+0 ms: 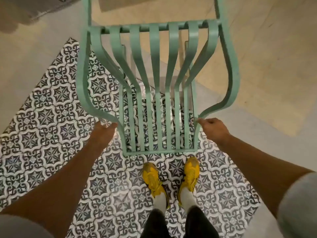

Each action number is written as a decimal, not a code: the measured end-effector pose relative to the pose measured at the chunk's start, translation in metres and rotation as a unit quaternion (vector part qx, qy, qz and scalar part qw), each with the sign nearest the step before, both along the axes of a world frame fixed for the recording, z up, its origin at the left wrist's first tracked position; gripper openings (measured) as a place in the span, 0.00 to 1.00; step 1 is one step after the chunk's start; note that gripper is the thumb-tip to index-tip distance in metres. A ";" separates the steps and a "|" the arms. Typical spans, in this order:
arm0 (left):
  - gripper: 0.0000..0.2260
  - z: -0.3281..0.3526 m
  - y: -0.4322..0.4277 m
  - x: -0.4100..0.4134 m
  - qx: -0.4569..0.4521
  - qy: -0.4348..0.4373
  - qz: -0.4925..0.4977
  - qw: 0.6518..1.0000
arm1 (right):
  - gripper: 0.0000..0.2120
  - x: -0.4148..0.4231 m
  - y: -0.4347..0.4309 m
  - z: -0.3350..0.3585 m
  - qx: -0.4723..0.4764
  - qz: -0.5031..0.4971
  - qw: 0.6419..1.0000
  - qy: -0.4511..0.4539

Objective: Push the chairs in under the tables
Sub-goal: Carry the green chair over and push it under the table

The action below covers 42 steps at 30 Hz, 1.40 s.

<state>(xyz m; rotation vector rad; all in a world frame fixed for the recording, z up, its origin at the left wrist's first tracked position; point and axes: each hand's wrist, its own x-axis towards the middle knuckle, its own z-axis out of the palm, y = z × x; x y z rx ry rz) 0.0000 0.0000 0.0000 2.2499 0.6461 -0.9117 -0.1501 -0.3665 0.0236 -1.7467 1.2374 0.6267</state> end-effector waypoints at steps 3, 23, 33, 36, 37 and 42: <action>0.35 -0.037 0.007 0.005 -0.029 -0.029 0.080 0.996 | 0.34 -0.003 -0.008 -0.046 0.011 -0.119 0.993 0.005; 0.26 -0.184 0.020 0.044 -0.086 -0.075 0.191 0.975 | 0.31 0.030 -0.042 -0.179 -0.025 -0.279 0.953 -0.111; 0.12 -0.078 0.010 0.028 -0.102 -0.119 0.220 0.963 | 0.22 0.027 -0.051 -0.080 -0.083 -0.254 0.961 -0.064; 0.15 -0.039 0.009 0.037 -0.063 -0.110 0.220 0.967 | 0.21 0.031 -0.055 -0.043 -0.109 -0.230 0.966 -0.045; 0.16 -0.025 0.008 0.040 -0.053 -0.107 0.224 0.967 | 0.22 0.035 -0.057 -0.029 -0.120 -0.221 0.967 -0.043; 0.25 0.042 0.002 0.050 -0.013 -0.105 0.248 0.963 | 0.25 0.058 -0.058 0.036 -0.172 -0.198 0.964 -0.044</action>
